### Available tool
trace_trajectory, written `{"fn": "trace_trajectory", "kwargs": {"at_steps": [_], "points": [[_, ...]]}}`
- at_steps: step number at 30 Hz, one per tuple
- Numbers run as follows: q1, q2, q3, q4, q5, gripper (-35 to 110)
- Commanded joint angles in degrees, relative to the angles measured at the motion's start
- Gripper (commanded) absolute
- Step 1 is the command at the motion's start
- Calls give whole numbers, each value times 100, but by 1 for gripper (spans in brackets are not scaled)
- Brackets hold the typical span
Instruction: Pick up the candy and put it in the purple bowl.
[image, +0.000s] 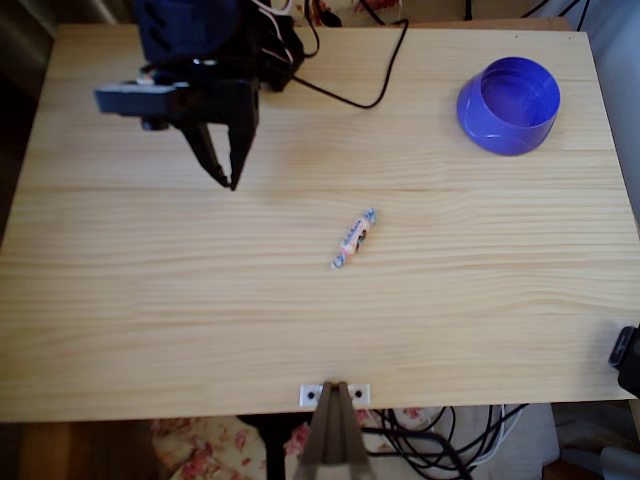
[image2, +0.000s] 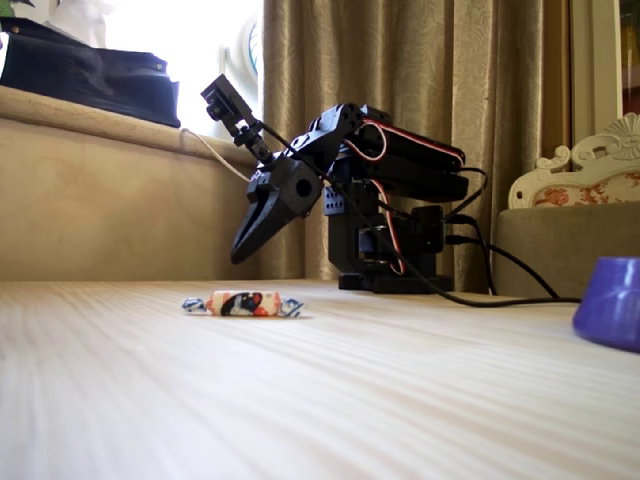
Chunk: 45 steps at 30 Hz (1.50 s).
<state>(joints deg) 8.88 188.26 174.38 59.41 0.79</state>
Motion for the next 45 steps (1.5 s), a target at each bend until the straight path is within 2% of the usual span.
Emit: {"fn": "trace_trajectory", "kwargs": {"at_steps": [1, 35, 45], "points": [[378, 79, -114, -105, 360, -1], [387, 79, -114, -114, 378, -1], [563, 79, -105, -132, 853, -1]]}}
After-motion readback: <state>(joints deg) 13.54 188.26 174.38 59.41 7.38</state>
